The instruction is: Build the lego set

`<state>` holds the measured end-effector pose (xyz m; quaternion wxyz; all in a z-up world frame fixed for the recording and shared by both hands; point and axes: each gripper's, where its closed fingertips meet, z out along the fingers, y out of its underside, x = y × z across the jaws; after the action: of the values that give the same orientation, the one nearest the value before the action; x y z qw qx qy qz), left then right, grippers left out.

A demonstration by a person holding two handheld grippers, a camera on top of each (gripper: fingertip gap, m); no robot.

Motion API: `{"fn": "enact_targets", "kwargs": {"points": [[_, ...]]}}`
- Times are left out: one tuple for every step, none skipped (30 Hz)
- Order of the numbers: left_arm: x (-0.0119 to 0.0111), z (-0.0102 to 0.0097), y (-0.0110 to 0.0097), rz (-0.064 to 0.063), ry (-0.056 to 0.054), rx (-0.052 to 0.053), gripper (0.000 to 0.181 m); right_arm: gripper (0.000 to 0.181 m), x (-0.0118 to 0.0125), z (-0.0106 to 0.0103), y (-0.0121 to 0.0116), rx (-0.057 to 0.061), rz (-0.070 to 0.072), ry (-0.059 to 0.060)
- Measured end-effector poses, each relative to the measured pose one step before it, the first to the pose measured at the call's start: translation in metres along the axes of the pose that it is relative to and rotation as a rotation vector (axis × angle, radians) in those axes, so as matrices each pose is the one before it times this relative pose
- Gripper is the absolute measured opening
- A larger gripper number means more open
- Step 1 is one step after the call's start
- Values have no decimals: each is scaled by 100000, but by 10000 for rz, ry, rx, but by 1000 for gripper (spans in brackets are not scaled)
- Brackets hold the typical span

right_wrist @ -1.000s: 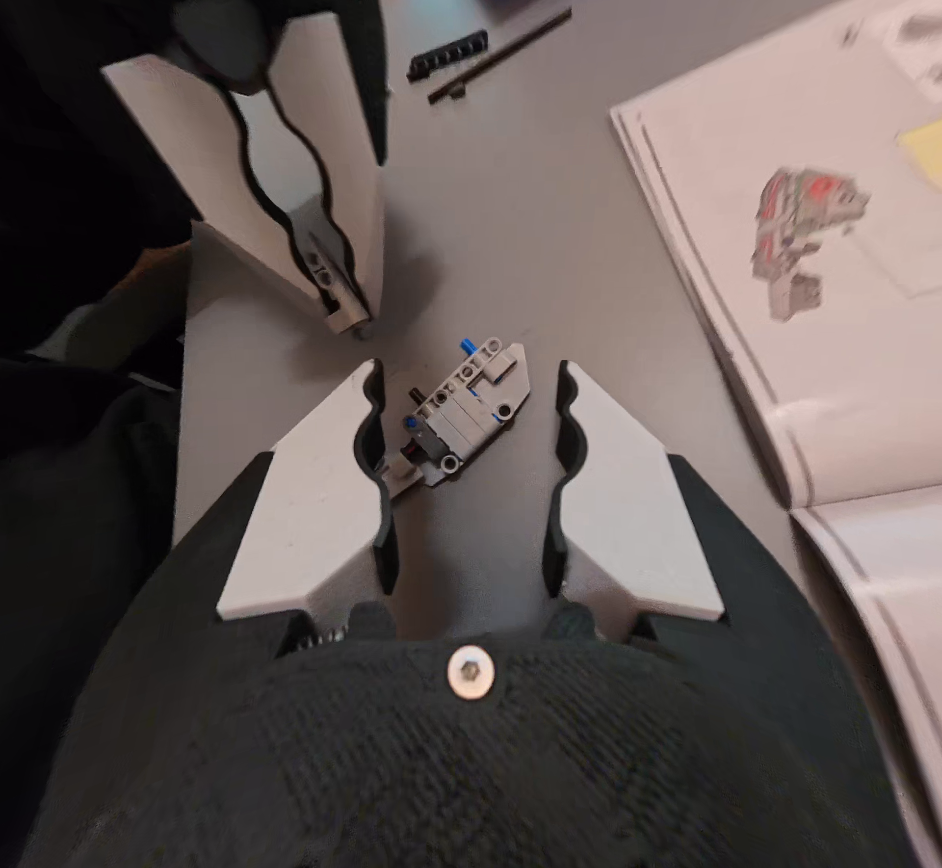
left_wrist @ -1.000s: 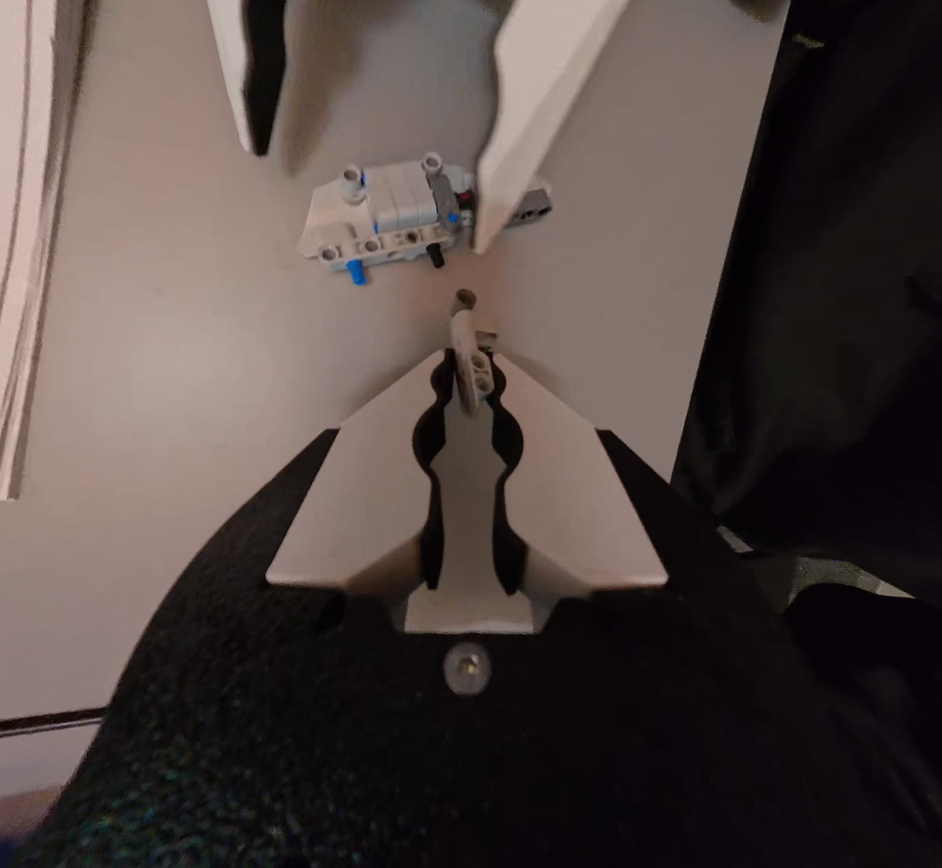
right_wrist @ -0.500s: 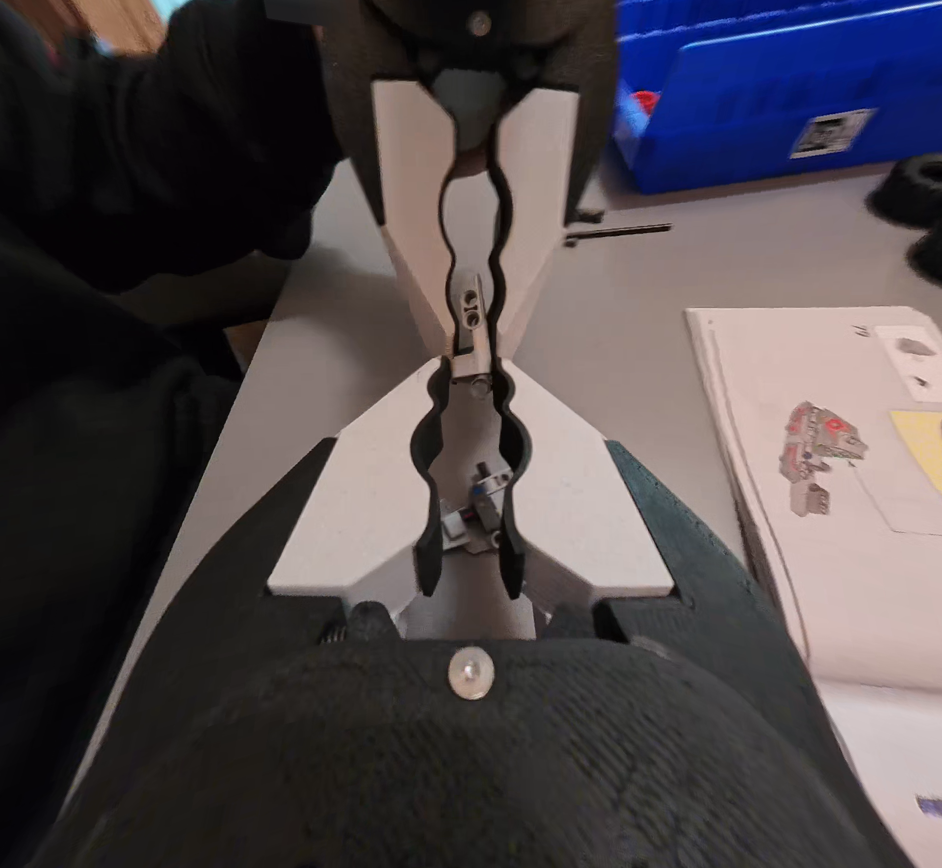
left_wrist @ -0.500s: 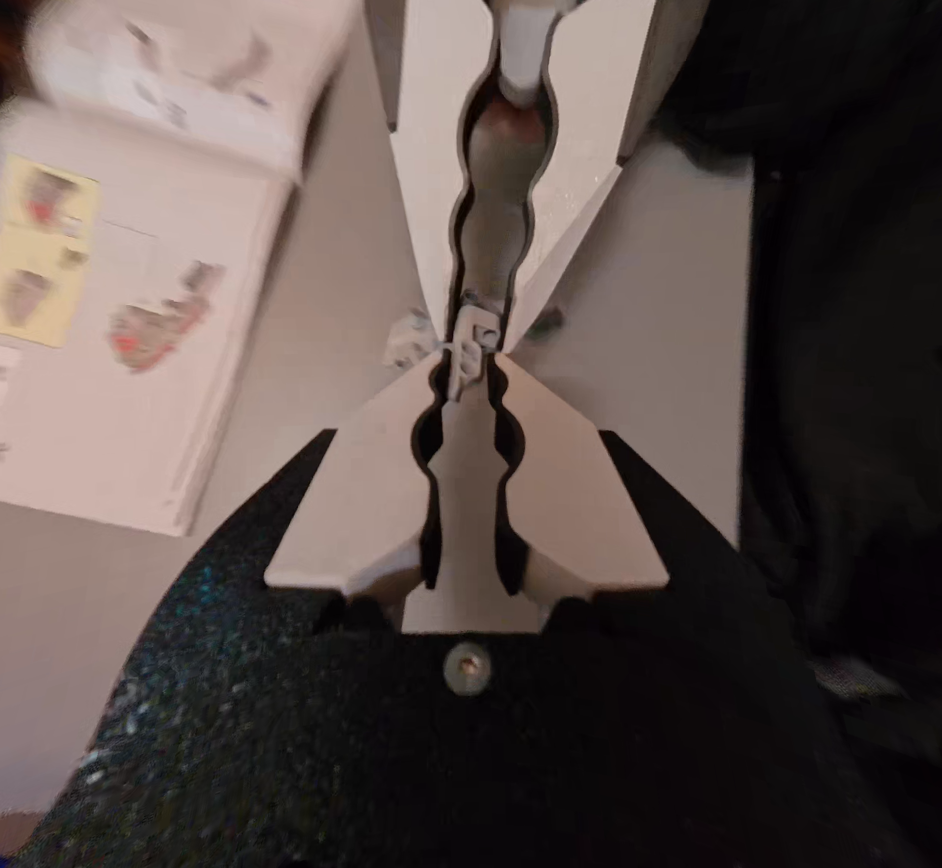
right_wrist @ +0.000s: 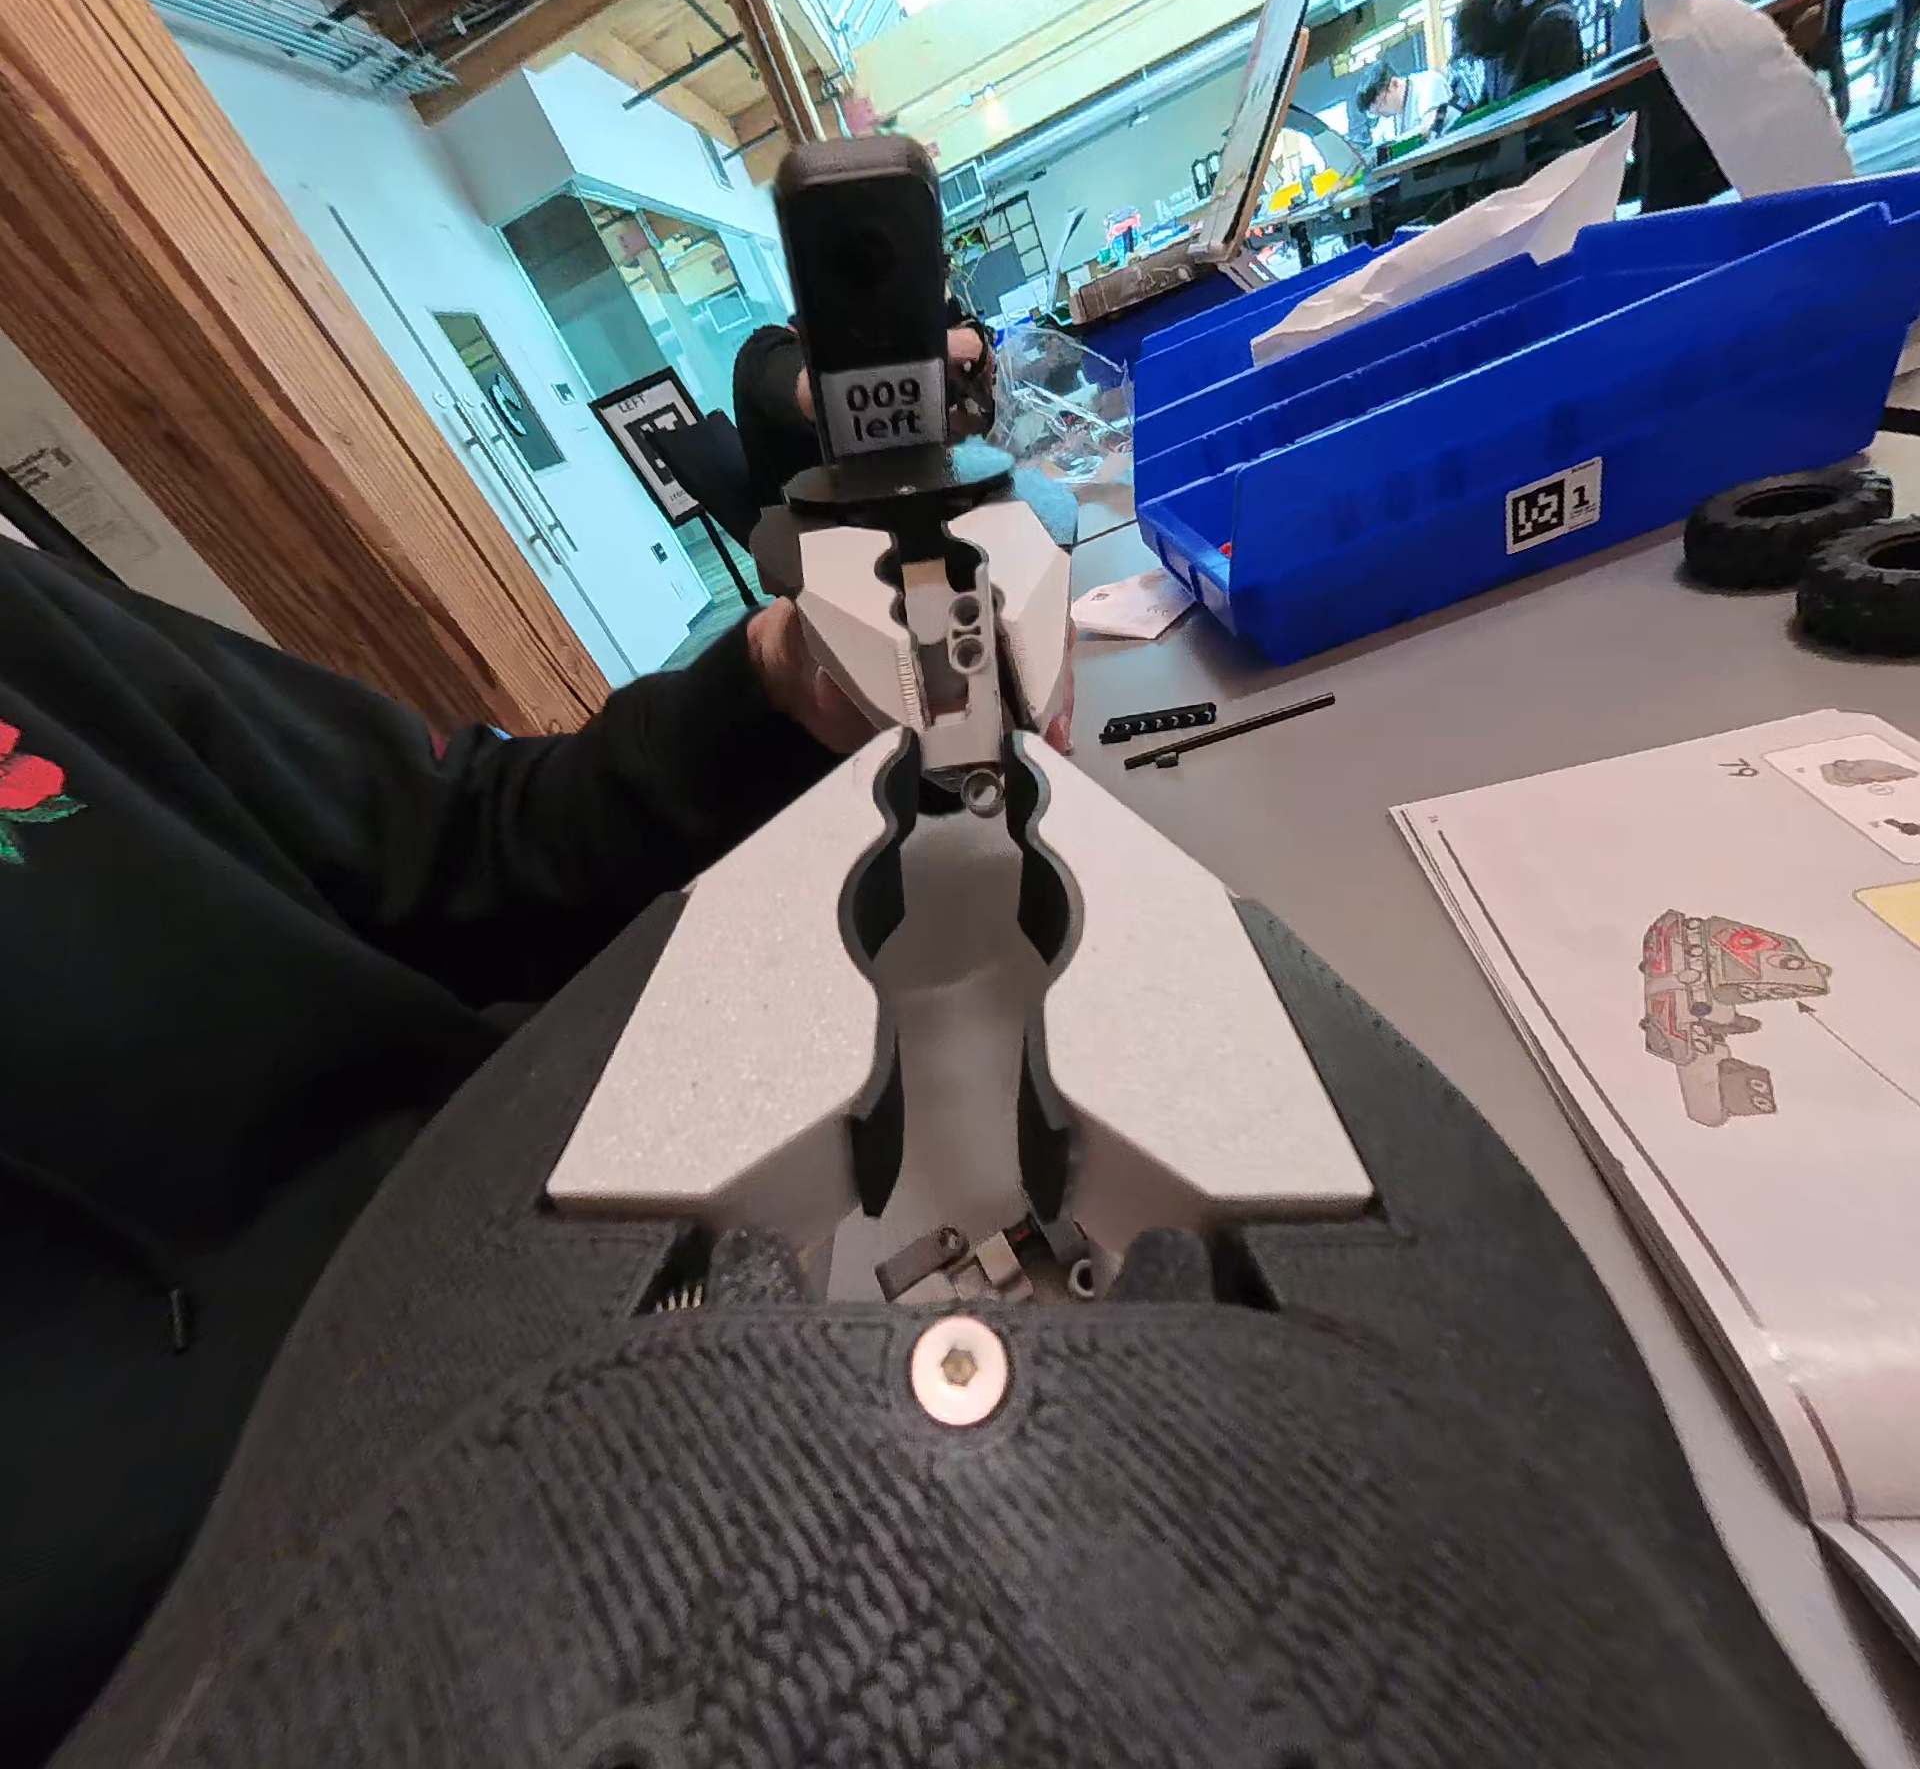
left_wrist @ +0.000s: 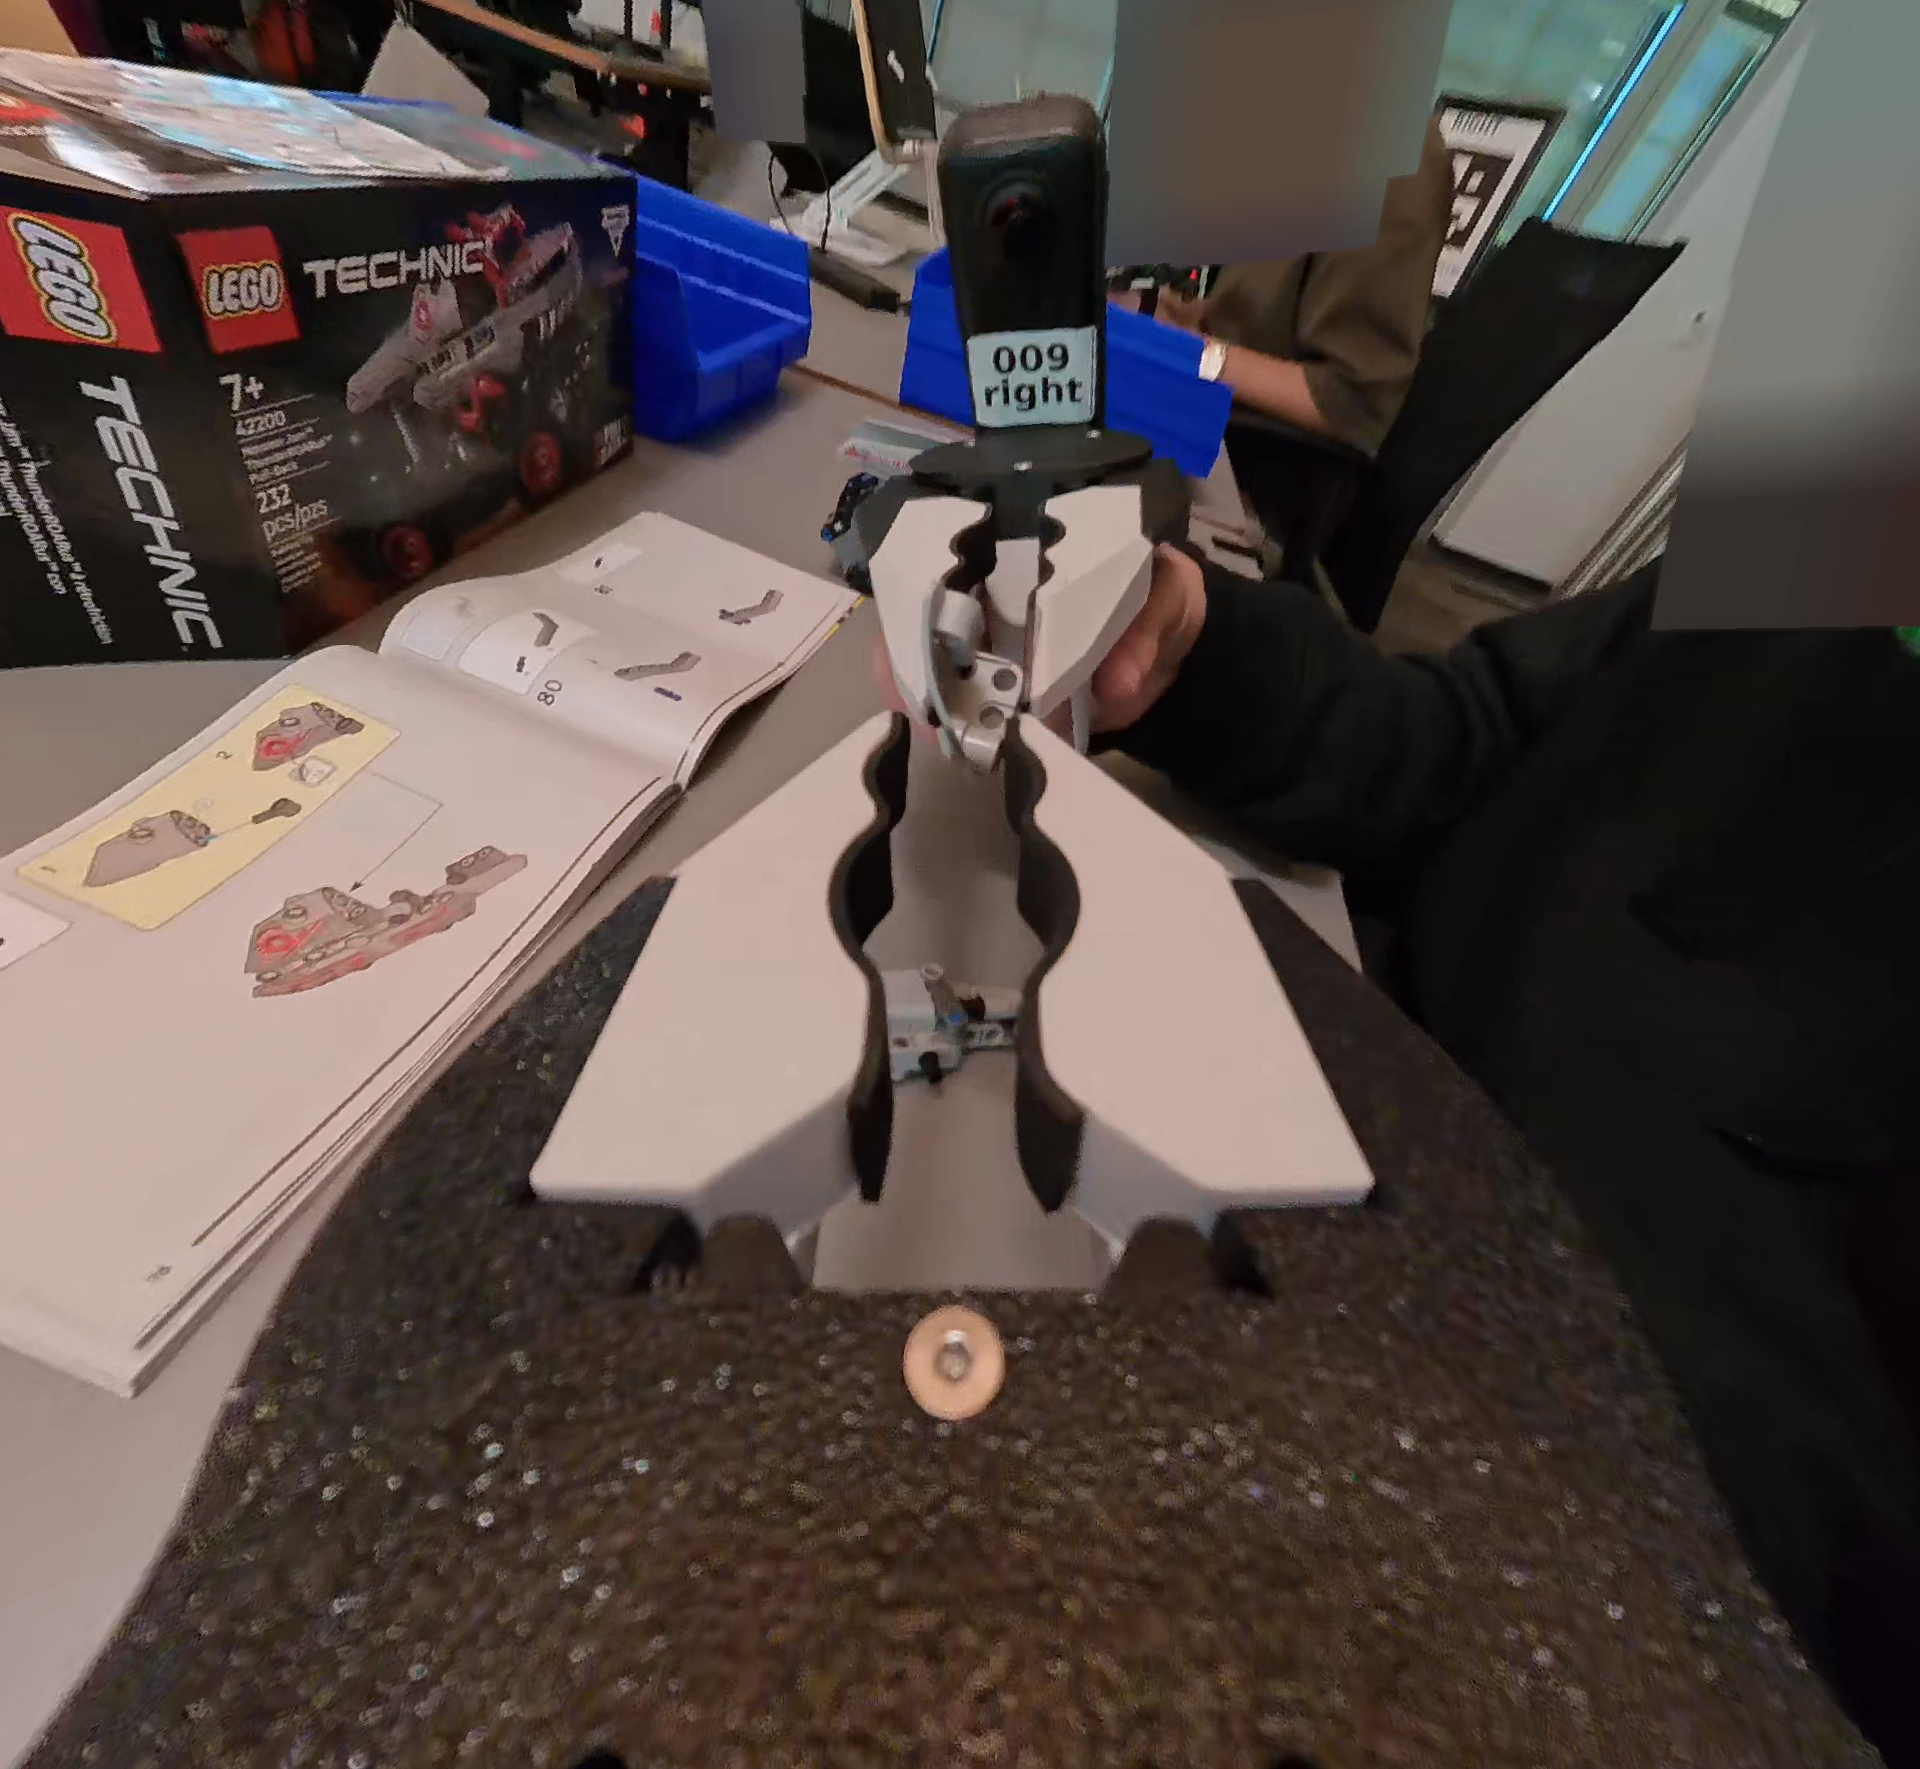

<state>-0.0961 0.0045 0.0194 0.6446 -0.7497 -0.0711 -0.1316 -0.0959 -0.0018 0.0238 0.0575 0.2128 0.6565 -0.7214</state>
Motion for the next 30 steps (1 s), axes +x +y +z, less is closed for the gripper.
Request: {"fn": "enact_targets", "kwargs": {"points": [[-129, -88, -186, -167, -38, 228, 15, 14, -119, 34, -108, 66, -4, -77], [-156, -131, -282, -172, -45, 301, 15, 14, 97, -12, -140, 82, -1, 72], [-91, -169, -341, -158, 2, 363, 14, 14, 155, -49, -101, 85, -30, 102], [-132, -139, -386, -180, -39, 413, 12, 14, 62, -74, -82, 75, 31, 21], [-169, -76, -317, -173, -75, 378, 10, 14, 11, -75, -96, 92, 131, -36], [-160, 32, -87, -119, -95, 244, 10, 14, 24, -56, -190, 169, 142, -25], [44, 123, 52, -44, 15, 161, 9, 14, -25, 6, -199, 185, 124, -48], [153, 181, 142, -39, 70, 90, 9, 14, 14, 93, -83, 112, 124, -4], [120, 203, 142, -54, 38, 48, 9, 14, 94, 157, 23, 39, 84, 64], [47, 178, 95, -28, -5, 52, 8, 14, -41, 205, 177, -52, 5, -7], [-84, 138, 30, 32, -85, 79, 4, 14, -87, 231, 214, -64, 9, -29], [-234, 41, -216, 77, -180, 252, 4, 14, 71, 203, 147, -35, 61, 82], [43, 65, -120, 112, 5, 184, 3, 14, 223, -6, -289, 237, 26, 169], [84, 38, 24, -8, 71, 40, 3, 14, -1, -21, -85, 62, 43, -12], [-36, 20, 201, -141, 36, -98, 3, 14, -59, -71, -7, -25, 22, -63], [-76, -3, 266, -245, 53, -135, 2, 14, 43, -78, 173, -155, 14, 2], [-251, -21, 427, -340, -23, -266, 2, 14, 80, -81, 212, -193, 0, 16], [-677, -155, 577, -453, -269, -431, 2, 15, 240, -110, 383, -340, 78, 101], [-608, -329, 585, -475, -205, -511, 2, 17, 662, -252, 700, -574, 151, 367], [-279, -447, 696, -492, 37, -620, 1, 29, 1137, -418, 1020, -762, 190, 635], [-165, -490, 931, -572, 123, -732, 1, 45, 1530, -506, 1341, -904, 320, 843], [25, -391, 1349, -651, 274, -926, 1, 56, 1455, -454, 1503, -970, 285, 753], [123, -171, 1525, -664, 368, -972, 1, 65, 1064, -288, 1292, -790, 98, 521], [-308, 153, 1045, -561, 31, -584, 1, 71, 868, -159, 881, -501, 43, 458], [-531, 433, 620, -361, -193, -279, 1, 73, 547, 5, 653, -368, 43, 295], [-182, 634, 842, -206, -36, -458, 1, 74, 265, 170, 583, -361, 69, 127], [-126, 669, 525, -65, -92, -315, 2, 76, 124, 286, 464, -323, 66, 45], [-141, 559, -86, -59, -141, 69, 2, 79, 33, 333, 381, -261, 69, -11], [31, 449, -94, -108, 36, 55, 1, 79, -77, 301, 308, -198, 56, -64], [-224, 323, 43, -75, -47, -42, 2, 75, -215, 196, 83, -35, 6, -113]]}}
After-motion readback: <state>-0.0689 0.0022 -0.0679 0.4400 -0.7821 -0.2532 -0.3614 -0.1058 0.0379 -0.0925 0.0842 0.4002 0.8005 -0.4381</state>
